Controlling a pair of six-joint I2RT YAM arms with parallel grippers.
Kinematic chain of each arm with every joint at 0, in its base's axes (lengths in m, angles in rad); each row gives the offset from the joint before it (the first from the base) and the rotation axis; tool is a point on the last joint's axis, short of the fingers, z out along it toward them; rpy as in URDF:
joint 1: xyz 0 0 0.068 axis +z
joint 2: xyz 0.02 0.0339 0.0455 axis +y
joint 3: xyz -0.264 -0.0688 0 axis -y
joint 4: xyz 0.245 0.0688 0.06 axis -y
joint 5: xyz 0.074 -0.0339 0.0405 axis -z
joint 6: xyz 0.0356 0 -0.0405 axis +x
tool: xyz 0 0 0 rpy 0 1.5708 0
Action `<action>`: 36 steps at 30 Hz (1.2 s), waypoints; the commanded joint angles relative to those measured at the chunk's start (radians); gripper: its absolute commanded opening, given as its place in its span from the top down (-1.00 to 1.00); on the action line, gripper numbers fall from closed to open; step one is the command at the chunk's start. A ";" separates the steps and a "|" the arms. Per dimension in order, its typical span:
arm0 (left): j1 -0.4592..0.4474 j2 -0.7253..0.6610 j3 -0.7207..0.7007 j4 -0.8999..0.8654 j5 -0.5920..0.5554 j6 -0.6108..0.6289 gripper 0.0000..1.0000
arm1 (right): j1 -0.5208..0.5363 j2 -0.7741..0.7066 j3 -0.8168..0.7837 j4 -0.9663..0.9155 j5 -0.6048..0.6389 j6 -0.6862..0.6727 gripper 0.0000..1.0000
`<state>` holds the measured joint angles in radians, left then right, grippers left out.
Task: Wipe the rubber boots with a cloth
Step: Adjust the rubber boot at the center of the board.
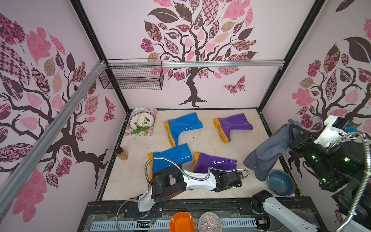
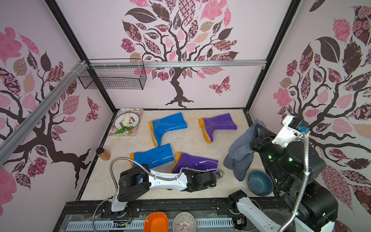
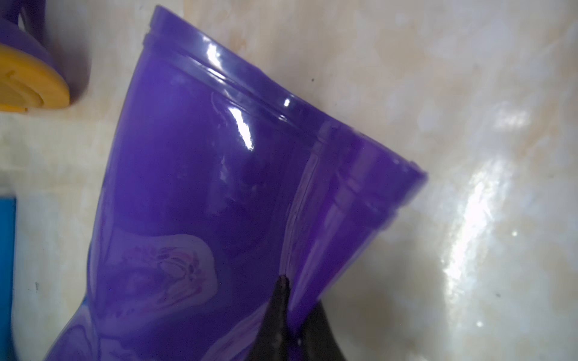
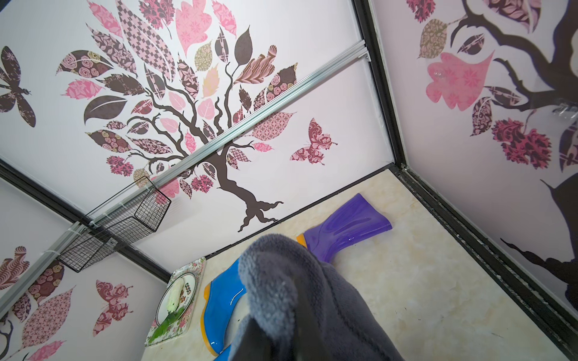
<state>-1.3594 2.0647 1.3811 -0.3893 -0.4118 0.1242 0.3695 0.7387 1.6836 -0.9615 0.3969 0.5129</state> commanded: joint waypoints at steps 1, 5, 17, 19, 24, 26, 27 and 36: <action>0.023 -0.016 0.083 0.019 -0.009 0.014 1.00 | -0.006 -0.033 -0.008 0.029 0.059 0.002 1.00; 0.029 -0.092 0.134 -0.003 -0.021 0.013 1.00 | -0.004 -0.047 0.015 0.029 0.094 0.008 1.00; 0.034 -0.267 0.261 -0.013 -0.132 -0.178 1.00 | 0.029 -0.074 0.090 0.055 0.135 0.003 1.00; 0.039 -0.283 0.251 -0.003 -0.165 -0.235 1.00 | 0.030 -0.077 0.089 0.071 0.115 -0.004 1.00; 0.073 -0.337 0.093 0.097 -0.210 -0.411 1.00 | 0.034 -0.059 0.081 0.072 0.041 -0.020 1.00; 0.100 -0.361 -0.012 0.164 -0.194 -0.513 1.00 | 0.034 -0.062 0.046 0.074 0.019 -0.018 1.00; 0.118 -0.373 -0.069 0.199 -0.177 -0.565 1.00 | 0.034 -0.066 0.023 0.082 -0.006 -0.019 1.00; 0.134 -0.486 -0.327 0.336 -0.198 -0.711 1.00 | 0.034 -0.074 -0.126 0.096 -0.151 -0.034 1.00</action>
<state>-1.2034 1.5890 1.0878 -0.0971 -0.6472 -0.5171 0.3981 0.6731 1.5623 -0.9009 0.2943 0.4938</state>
